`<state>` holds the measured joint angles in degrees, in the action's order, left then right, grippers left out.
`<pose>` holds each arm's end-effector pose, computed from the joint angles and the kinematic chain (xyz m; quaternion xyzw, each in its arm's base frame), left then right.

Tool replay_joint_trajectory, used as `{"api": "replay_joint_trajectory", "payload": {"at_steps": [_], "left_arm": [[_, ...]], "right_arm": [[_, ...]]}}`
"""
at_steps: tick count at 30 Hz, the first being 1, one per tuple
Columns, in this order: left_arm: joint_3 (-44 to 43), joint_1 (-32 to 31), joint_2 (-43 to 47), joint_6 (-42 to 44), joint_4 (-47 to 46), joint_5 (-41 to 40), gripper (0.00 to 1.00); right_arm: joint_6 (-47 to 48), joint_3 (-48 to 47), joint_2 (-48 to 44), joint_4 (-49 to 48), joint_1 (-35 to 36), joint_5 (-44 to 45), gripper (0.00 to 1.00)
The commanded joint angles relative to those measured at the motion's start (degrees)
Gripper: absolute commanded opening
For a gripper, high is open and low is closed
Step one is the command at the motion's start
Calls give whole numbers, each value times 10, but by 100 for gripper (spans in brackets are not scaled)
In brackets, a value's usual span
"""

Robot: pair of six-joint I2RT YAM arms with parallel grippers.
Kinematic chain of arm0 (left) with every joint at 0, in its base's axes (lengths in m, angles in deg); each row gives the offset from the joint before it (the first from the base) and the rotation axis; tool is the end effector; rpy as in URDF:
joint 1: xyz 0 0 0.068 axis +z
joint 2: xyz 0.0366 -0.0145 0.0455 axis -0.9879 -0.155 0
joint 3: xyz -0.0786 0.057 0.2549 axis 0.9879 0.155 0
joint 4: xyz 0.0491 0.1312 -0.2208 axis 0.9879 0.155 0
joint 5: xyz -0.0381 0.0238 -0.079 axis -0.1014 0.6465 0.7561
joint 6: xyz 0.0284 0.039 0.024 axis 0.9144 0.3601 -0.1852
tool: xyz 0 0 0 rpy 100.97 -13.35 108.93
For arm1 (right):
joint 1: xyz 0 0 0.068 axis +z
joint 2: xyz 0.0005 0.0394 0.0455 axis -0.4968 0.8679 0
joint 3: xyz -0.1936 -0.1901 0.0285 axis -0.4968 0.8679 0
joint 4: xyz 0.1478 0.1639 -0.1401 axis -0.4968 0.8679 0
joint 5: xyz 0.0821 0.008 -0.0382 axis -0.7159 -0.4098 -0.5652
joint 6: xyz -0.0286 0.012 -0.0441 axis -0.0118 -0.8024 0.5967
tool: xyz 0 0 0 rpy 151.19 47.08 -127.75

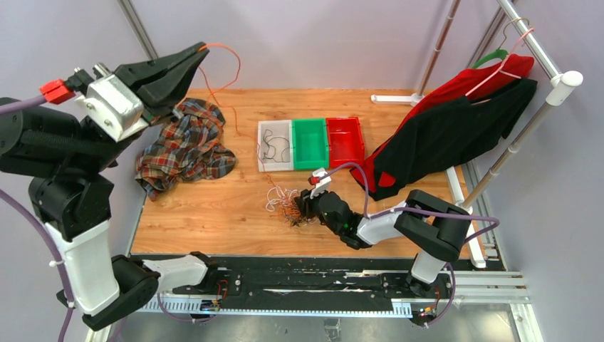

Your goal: Untangle the cables

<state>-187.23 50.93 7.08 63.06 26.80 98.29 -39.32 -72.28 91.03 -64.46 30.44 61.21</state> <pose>0.0597 -0.0519 0.6526 0.3988 0.3536 -0.1375 0.8349 0.1647 0.2666 0.1568 -0.1794 0.7413 0.3119 0.5665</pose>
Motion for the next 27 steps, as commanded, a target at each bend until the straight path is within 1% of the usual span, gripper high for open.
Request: {"api": "replay_joint_trajectory", "payload": {"at_steps": [1,5,11,14,17,18,20,23,25,27], "left_arm": [[-4,-3,-24,10,-98,-49,0],[-8,-3,-44,58,-187,-75,1],[-23,-3,-82,195,-316,-121,0],[-67,-3,-112,241,-334,-144,0],[-94,-3,-140,283,-388,-162,0],[-105,-3,-147,289,-407,-165,0],[-127,-3,-156,301,-413,-157,1],[-107,-4,-148,357,-425,-126,0],[-108,-11,-154,379,-466,-124,0],[-134,-14,-172,390,-493,-127,0]], "right_arm": [[3,16,-28,18,12,29,34],[5,26,-41,26,21,36,34],[-9,45,-46,17,34,51,34],[-15,52,-48,13,37,56,34],[-20,58,-47,12,42,61,34],[-22,61,-46,10,43,64,34],[-23,66,-49,7,46,68,34],[-18,68,-64,20,47,76,33],[-16,67,-77,43,47,104,32],[-15,72,-90,47,46,111,31]]}}
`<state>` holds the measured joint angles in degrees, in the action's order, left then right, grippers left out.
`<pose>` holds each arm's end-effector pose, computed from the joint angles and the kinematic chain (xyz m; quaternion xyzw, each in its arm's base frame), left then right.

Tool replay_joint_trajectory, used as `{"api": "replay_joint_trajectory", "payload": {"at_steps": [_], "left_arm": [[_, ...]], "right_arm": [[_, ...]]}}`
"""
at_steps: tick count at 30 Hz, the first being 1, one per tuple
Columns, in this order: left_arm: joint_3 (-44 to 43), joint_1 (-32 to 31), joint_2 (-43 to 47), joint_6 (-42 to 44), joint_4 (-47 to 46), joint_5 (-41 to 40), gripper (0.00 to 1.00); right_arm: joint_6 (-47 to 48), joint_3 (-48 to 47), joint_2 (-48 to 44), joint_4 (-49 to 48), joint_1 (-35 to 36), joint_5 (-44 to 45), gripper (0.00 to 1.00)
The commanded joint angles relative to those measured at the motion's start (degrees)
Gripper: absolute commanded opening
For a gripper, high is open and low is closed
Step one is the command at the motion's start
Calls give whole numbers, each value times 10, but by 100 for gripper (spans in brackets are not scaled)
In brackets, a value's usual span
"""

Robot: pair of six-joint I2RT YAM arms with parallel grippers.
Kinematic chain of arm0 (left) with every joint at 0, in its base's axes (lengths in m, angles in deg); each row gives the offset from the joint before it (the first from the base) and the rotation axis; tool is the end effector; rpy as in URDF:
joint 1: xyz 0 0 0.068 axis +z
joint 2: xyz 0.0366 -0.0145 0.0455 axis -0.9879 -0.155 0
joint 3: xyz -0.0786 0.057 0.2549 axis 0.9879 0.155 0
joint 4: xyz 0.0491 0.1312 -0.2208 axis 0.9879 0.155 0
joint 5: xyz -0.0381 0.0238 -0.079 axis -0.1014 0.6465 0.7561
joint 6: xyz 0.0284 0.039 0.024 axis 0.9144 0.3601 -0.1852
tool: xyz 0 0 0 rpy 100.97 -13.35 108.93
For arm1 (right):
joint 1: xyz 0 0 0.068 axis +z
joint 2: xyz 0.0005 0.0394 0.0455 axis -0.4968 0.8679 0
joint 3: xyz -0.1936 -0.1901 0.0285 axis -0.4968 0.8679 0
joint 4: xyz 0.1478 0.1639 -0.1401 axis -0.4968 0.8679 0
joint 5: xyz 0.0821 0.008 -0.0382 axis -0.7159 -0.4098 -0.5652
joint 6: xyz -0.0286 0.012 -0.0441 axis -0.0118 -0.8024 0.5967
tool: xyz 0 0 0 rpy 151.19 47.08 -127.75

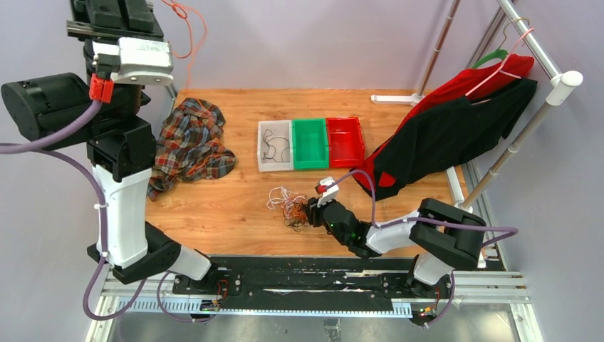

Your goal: Untangle the cables

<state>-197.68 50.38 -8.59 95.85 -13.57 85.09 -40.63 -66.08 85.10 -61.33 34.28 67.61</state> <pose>0.1033 -0.0697 0.7105 0.2300 0.0922 0.2156 0.9445 0.1363 0.2476 0.1522 -0.1714 0.7586 0.2835 0.5610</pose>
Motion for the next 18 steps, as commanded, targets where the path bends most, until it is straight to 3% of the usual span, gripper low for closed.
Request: {"api": "replay_joint_trajectory", "payload": {"at_steps": [1,3,7,11,13,18], "left_arm": [[-49,-11,-25,59,-94,2,0],[-49,-12,-24,20,-91,-1,0],[166,-12,92,-33,-91,52,0],[315,-15,158,-54,-90,97,1],[350,-16,170,-59,-90,105,0],[384,-18,165,-68,-73,107,1]], "right_arm": [[-4,13,-38,15,8,50,30],[0,15,-46,11,8,46,30],[8,2,-74,27,8,31,35],[12,-4,-123,57,8,30,54],[21,-8,-159,78,8,40,61],[55,-43,-214,124,7,54,61]]}}
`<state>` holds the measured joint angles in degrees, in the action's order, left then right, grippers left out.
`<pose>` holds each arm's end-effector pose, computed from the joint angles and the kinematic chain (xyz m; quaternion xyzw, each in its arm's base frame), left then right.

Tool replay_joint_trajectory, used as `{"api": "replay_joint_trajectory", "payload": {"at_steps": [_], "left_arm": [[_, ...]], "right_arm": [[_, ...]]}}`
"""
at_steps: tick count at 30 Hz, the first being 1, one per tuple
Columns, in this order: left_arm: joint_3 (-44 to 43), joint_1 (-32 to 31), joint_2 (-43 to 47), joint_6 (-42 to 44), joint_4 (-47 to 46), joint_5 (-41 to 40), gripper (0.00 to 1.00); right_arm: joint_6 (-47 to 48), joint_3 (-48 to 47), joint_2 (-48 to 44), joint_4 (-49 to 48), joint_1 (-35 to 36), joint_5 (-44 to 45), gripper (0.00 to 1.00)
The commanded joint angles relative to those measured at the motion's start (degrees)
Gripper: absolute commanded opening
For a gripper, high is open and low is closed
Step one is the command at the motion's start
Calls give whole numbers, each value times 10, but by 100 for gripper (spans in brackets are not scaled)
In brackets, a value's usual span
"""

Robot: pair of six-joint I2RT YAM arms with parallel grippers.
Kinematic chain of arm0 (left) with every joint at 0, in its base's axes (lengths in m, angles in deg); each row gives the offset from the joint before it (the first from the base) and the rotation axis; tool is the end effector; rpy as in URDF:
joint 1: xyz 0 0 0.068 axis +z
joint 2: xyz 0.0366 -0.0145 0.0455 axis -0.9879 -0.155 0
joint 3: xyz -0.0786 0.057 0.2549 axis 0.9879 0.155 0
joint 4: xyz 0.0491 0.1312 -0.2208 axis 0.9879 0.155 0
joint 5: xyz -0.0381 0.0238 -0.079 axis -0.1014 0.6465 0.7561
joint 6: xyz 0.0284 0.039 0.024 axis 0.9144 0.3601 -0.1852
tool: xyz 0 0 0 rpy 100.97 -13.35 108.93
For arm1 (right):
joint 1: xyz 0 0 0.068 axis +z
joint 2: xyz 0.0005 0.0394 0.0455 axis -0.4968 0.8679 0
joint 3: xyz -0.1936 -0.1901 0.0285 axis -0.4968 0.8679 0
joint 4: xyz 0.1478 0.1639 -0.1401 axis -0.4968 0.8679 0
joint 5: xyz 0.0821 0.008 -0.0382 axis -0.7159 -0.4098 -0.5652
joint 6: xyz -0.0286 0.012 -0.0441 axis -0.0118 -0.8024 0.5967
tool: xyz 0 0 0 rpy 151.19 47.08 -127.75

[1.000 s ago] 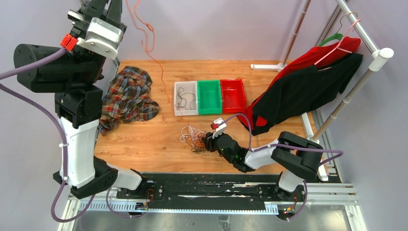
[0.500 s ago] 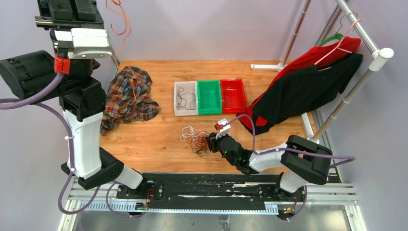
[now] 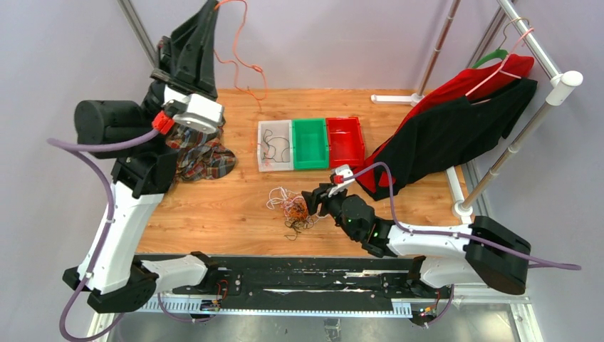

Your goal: Untangle the cables

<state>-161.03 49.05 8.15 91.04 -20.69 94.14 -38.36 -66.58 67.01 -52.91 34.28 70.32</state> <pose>0.1164 -0.0876 0.6331 0.3488 0.1259 0.1203 0.9209 0.1271 0.2252 0.2188 -0.1350 0.7113 0.3092 0.6166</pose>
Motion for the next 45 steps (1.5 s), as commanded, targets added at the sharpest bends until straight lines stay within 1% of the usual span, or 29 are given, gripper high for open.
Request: {"api": "replay_joint_trajectory", "payload": {"at_steps": [1,8,13,20,24,30,38,40,42,45], "left_arm": [[21,-6,-6,-22,0,18,0],[23,-24,-56,-12,53,24,0],[10,-36,-107,-18,93,6,0],[1,-48,-181,-24,104,-30,1],[-33,-48,-233,-20,98,-60,0],[-74,-48,-293,-16,79,-86,0],[-102,-48,-347,-8,40,-123,0],[-133,-48,-369,-6,33,-133,0],[-186,-46,-396,-2,33,-139,1],[-259,-45,-428,-17,58,-147,1]], "right_arm": [[41,-49,-36,46,6,28,61],[81,-140,-13,64,-40,5,61],[82,-198,21,81,-97,8,55],[68,-237,84,93,-185,-57,50],[60,-239,105,91,-220,-79,48],[49,-225,124,84,-253,-110,46],[42,-174,105,68,-273,-109,45],[32,-157,96,61,-277,-110,45],[29,-135,91,43,-277,-118,44],[23,-116,92,44,-278,-113,43]]}}
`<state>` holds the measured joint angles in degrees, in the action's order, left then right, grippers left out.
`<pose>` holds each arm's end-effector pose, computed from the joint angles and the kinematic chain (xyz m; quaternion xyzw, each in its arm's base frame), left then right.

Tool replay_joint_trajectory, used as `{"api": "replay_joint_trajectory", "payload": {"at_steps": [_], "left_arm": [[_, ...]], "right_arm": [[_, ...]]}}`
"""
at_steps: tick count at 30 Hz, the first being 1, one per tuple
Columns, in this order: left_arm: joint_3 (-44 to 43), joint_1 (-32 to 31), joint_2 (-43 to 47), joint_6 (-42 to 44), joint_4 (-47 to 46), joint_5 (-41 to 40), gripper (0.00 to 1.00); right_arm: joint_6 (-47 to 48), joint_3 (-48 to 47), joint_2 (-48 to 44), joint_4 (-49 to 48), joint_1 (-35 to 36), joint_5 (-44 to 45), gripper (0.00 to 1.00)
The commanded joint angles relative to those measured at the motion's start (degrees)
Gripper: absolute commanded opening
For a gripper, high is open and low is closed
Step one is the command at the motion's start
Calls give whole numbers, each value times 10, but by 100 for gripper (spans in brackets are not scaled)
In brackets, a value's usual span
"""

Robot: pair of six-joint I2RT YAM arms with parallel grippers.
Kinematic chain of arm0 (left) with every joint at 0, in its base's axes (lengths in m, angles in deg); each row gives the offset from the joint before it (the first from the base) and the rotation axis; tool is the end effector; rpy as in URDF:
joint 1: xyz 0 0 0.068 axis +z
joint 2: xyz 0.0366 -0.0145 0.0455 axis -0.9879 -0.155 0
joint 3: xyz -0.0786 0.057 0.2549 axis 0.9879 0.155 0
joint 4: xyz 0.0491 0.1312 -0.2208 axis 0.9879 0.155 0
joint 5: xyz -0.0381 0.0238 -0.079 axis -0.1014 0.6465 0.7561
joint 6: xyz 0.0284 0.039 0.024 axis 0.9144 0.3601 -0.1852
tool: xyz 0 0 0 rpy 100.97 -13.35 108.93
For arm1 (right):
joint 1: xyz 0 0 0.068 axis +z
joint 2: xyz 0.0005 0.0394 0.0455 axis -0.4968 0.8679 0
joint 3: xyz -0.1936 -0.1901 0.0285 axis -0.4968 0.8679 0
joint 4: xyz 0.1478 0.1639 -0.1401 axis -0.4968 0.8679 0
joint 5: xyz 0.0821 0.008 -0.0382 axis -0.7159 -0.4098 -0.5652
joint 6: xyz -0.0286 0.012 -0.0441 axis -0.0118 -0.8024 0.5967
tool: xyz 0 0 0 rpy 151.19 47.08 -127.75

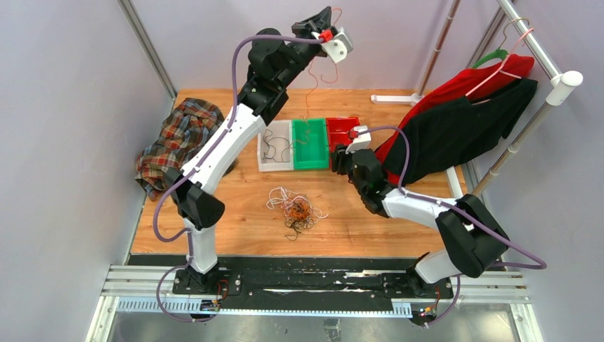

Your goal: Untangle the cables

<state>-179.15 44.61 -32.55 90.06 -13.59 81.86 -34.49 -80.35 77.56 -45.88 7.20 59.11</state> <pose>0.3384 -0.2566 0.5216 0.4408 0.3576 0.0801 0.8194 0.2573 0.1822 0.2331 -0.0643 0.7442 0.1888 0.6375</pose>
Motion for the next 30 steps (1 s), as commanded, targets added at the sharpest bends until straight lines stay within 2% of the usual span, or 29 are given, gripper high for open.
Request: {"api": "replay_joint_trajectory", "payload": {"at_steps": [1,8,13,16,23,30], "left_arm": [[-72,1,-20,-7,-11,-24,1],[80,4,40,-7,-44,-29,0],[170,6,62,26,-42,-41,0],[185,7,65,34,-27,-44,0],[160,14,78,-7,-9,-55,0],[232,7,126,-80,-3,-24,0]], "right_arm": [[-16,26,-15,-26,-7,1,43],[-14,43,-33,-26,-7,2,43],[-6,50,-54,-14,-7,15,43],[6,55,-63,-7,-8,31,43],[7,58,-68,6,-14,42,43],[0,42,-60,29,-15,75,42]]}}
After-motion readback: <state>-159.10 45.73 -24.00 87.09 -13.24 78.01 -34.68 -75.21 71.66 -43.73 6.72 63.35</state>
